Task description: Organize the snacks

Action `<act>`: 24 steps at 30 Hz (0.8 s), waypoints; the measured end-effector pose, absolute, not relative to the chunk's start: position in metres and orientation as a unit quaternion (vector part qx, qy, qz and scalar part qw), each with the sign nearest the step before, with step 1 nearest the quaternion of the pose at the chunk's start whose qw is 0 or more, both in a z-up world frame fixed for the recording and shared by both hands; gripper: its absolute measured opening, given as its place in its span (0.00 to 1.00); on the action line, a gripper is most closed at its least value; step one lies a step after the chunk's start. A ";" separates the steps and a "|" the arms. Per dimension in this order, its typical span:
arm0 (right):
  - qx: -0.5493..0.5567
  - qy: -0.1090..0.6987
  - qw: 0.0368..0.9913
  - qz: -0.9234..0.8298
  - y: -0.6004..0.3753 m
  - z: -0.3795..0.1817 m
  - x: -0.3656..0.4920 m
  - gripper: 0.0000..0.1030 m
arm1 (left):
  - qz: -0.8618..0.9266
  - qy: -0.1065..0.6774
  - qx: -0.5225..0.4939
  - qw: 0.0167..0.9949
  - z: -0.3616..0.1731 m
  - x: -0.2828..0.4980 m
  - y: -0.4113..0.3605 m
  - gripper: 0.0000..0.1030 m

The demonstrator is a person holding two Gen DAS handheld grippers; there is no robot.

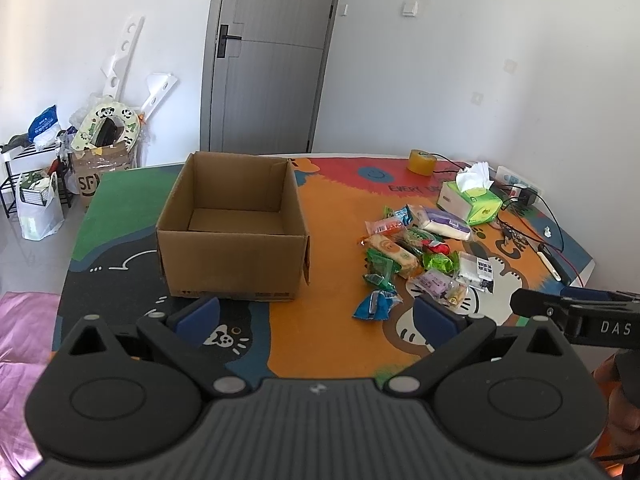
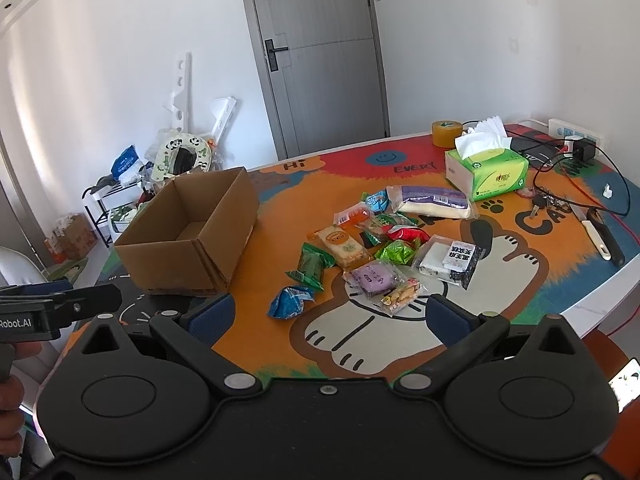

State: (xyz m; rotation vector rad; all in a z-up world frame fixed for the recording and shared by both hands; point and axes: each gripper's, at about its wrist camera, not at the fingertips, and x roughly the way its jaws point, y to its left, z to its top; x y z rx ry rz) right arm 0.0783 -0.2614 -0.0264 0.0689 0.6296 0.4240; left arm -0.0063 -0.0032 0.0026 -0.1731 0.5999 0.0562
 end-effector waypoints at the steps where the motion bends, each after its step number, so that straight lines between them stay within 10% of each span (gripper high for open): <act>1: 0.033 0.307 0.928 0.207 -0.261 -0.026 0.078 1.00 | 0.028 0.295 -0.085 0.951 0.002 -0.006 -0.003 0.99; 24: 0.027 0.313 0.927 0.207 -0.261 -0.029 0.079 1.00 | 0.026 0.299 -0.084 0.950 -0.005 -0.007 -0.005 0.99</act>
